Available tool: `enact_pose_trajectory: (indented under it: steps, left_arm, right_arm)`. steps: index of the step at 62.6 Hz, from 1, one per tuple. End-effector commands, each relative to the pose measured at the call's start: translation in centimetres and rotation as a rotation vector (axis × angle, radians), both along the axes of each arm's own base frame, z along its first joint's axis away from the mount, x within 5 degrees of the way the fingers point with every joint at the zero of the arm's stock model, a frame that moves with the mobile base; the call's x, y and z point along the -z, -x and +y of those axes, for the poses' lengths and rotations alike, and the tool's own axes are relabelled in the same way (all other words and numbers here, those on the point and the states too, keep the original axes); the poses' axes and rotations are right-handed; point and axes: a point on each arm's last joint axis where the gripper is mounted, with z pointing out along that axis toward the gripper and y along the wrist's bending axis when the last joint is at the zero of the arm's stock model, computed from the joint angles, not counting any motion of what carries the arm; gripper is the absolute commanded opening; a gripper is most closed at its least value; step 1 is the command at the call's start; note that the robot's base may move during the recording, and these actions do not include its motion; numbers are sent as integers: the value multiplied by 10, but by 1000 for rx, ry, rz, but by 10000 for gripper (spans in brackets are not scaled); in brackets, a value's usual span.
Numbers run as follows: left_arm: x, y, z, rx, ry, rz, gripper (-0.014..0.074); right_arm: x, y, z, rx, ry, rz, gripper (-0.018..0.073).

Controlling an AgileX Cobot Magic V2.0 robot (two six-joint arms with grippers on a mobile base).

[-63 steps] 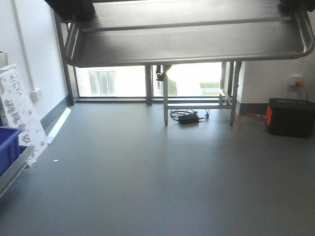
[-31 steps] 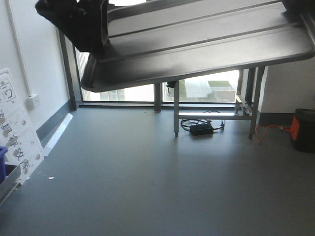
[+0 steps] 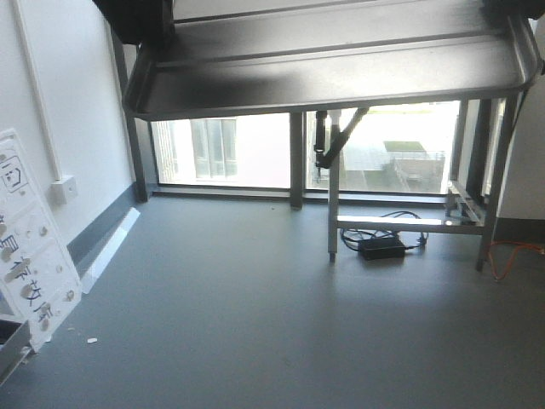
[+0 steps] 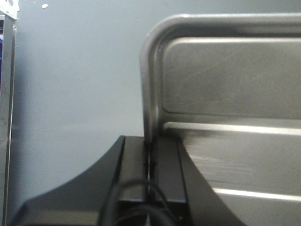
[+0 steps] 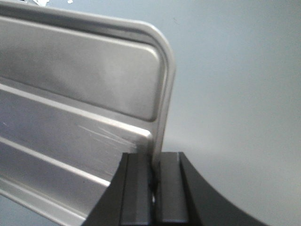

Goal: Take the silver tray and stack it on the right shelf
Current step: 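Hold the tray raised in both grippers while the base drives to another shelf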

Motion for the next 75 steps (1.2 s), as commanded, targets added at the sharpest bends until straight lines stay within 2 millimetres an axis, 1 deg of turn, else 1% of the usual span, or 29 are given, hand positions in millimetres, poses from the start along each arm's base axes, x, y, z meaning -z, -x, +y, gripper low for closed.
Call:
enact_pose_trajectory:
  steps: [1,6,15,33,75]
  left_arm:
    - [-26,8,11,-27,27,-63,-93]
    - [-28,10,11,-41,47,-61,-93]
    - [-31,15,8,-17,39,-90,-93]
    - [-34,27,-5,49,7,-142,-93]
    - [-36,26,-6,61,2,-181,-93]
  right_arm:
    - [-23,0,-4,-15,-13,-142,59]
    - [-23,0,-4,-15,-13,-142,59]
    - [-23,0,-4,-15,-13,-142,59]
    - [-23,0,-4,-15,-13,-142,59]
    - [-23,0,-4,-15,-13,-142,59]
